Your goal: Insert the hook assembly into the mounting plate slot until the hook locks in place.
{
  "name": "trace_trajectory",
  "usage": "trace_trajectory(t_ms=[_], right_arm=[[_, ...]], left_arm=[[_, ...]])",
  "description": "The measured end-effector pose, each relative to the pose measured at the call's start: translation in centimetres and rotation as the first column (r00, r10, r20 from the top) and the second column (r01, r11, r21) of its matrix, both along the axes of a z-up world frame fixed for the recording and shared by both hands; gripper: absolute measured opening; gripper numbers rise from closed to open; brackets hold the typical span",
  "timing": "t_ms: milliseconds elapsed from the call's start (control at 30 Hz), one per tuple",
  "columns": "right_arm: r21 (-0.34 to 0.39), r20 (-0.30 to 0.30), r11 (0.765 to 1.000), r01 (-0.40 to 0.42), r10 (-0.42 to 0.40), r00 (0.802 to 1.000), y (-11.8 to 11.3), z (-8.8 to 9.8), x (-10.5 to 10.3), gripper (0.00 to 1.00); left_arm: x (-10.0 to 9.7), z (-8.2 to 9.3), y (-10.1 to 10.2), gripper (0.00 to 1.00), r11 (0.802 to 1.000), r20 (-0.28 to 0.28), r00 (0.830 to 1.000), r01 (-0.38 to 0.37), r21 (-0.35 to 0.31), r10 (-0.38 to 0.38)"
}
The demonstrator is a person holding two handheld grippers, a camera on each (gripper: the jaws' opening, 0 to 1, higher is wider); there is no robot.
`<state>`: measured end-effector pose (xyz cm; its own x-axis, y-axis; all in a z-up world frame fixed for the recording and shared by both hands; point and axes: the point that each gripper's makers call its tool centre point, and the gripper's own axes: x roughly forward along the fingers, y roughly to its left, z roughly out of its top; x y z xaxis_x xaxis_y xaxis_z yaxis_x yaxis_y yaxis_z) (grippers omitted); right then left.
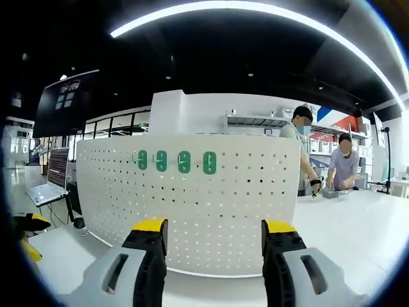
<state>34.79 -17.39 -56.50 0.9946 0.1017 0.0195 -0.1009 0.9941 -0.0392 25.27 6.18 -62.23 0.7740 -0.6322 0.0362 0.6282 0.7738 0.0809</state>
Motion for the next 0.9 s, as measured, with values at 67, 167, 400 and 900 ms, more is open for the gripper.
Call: trace_trajectory(t_ms=[67,167,400,900], right_arm=[[0.003,-0.001,1.0,-0.012,0.012,1.0,0.4,-0.1,-0.8,0.58],[0.012,-0.003,0.999,-0.032,0.032,0.999,1.1,-0.4,-1.9,0.59],[0.037,-0.007,0.994,-0.1,0.1,0.995,3.5,-0.9,-4.7,0.6],[0.054,0.002,0.963,-0.262,0.263,0.965,8.9,-1.5,-9.7,0.62]], left_arm=[[0.0,0.0,0.1,0.55,1.0,0.001,1.0,-0.004,0.003,0.004],[0.0,-0.1,0.1,0.55,1.0,0.0,1.0,-0.007,0.009,0.007],[-0.1,0.1,0.2,0.55,1.0,0.008,1.0,-0.019,0.024,0.019],[-0.8,2.9,2.9,0.54,0.994,0.029,0.994,-0.107,-0.024,0.108]])
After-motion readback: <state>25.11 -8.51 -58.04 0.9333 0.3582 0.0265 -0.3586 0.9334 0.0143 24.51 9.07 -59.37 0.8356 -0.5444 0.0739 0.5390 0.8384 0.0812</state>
